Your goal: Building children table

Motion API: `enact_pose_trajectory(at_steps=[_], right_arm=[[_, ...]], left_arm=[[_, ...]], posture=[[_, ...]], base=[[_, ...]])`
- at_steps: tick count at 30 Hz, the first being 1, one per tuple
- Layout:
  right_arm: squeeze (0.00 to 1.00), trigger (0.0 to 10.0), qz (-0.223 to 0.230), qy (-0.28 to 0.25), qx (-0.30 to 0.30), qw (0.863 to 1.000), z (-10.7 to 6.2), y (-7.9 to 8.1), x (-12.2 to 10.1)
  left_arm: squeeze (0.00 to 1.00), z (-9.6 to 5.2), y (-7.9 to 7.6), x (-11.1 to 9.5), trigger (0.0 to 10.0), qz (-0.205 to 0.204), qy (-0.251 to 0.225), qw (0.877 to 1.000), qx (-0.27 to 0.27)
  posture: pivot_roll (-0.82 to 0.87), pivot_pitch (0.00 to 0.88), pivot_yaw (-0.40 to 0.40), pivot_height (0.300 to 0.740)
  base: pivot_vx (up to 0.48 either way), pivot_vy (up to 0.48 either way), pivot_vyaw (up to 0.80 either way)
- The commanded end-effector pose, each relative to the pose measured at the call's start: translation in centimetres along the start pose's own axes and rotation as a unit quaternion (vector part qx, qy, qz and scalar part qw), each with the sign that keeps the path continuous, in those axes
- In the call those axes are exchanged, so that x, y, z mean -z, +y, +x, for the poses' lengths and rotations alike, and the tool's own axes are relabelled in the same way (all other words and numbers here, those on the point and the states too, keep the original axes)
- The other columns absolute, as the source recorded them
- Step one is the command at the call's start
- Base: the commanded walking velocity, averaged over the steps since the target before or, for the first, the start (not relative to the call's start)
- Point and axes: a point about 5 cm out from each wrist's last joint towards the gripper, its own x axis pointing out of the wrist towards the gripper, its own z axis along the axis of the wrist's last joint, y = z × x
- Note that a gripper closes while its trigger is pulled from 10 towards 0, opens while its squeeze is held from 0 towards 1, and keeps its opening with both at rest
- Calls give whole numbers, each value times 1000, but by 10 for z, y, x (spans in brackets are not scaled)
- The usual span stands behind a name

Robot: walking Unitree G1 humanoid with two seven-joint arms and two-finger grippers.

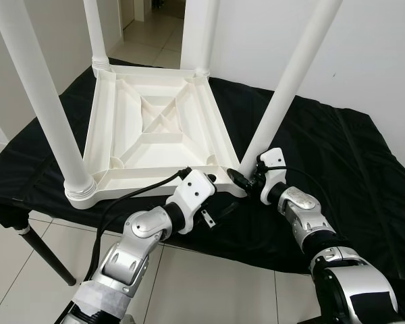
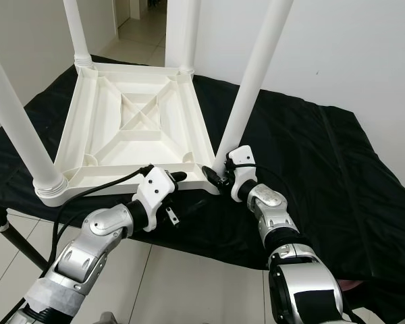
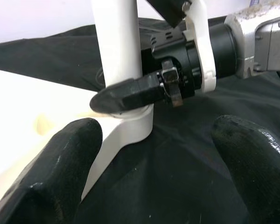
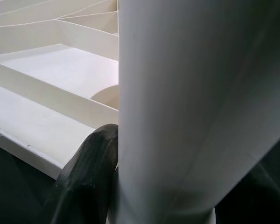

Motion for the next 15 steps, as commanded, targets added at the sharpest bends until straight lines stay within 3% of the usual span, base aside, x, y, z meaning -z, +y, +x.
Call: enact_pose_trajectory(at_steps=[1, 8, 9, 12, 15], right_arm=[[0, 0, 15, 32, -24, 999, -1, 9, 15], [0, 0, 24, 28, -21, 999, -2, 10, 17], [0, 10000, 32, 31, 21, 999, -1, 14, 21], [0, 10000, 49, 32, 99, 993, 2, 23, 27], [0, 10000, 56, 33, 128, 990, 3, 27, 29]], left_arm=[[0, 0, -1, -1, 10000, -1, -1, 1000, -2], [0, 0, 1, -1, 10000, -2, 0, 1000, -3], [0, 1, 2, 0, 10000, -2, 1, 1000, -6], [0, 3, 5, 1, 10000, -1, -1, 1000, -9], [0, 4, 6, 1, 10000, -1, -2, 1000, -10]], posture=[[47, 0, -106, 740], [45, 0, -107, 740], [22, 0, -100, 740], [13, 0, -99, 740], [10, 0, -99, 740]], base=[[0, 0, 0], [0, 0, 0], [0, 0, 0], [0, 0, 0], [0, 0, 0]])
